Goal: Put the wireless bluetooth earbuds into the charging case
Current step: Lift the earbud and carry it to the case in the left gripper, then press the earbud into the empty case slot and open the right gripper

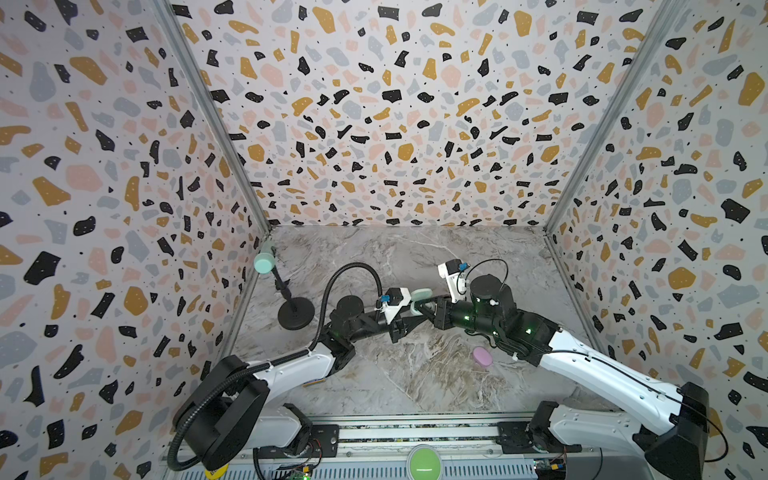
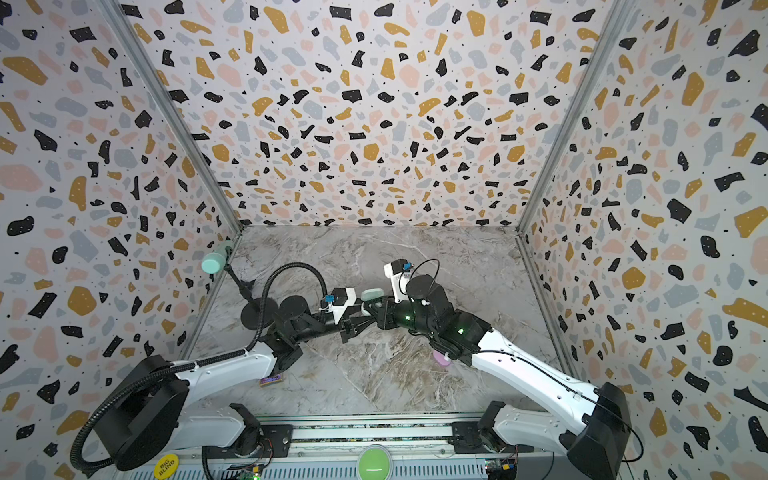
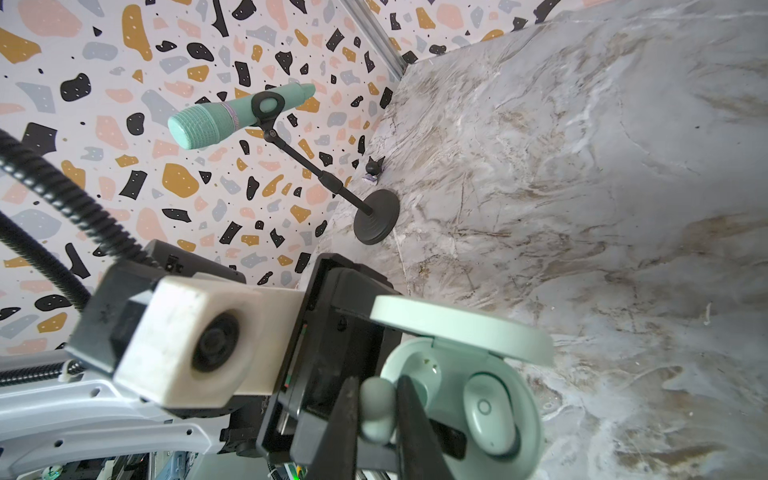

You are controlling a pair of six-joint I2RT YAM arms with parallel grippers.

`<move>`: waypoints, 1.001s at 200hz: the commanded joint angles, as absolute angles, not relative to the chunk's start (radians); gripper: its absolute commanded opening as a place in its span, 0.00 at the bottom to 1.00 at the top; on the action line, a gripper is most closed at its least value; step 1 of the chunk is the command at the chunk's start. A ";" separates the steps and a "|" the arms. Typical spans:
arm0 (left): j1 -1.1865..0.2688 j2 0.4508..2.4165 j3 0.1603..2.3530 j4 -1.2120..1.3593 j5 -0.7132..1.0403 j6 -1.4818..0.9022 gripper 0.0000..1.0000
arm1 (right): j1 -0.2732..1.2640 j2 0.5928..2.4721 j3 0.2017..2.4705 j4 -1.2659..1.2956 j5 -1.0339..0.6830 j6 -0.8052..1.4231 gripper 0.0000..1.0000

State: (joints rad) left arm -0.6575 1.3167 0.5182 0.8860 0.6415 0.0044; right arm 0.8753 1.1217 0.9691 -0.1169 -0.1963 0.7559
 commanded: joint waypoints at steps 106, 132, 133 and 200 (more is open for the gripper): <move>-0.661 1.273 0.525 0.929 0.640 0.018 0.27 | 0.877 1.147 0.952 -0.051 -0.223 0.786 0.14; -0.661 1.270 0.524 0.927 0.637 0.018 0.27 | 0.877 1.144 0.953 -0.073 -0.207 0.787 0.18; -0.661 1.270 0.524 0.927 0.637 0.017 0.27 | 0.877 1.143 0.953 -0.073 -0.207 0.788 0.18; -0.662 1.264 0.523 0.925 0.635 0.018 0.27 | 0.880 1.122 0.985 -0.140 -0.158 0.774 0.35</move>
State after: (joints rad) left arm -0.6575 1.2942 0.5182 0.8532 0.6369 0.0074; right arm 0.8753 1.1465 0.9565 -0.0765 -0.1871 0.7837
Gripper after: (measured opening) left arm 0.426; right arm 0.340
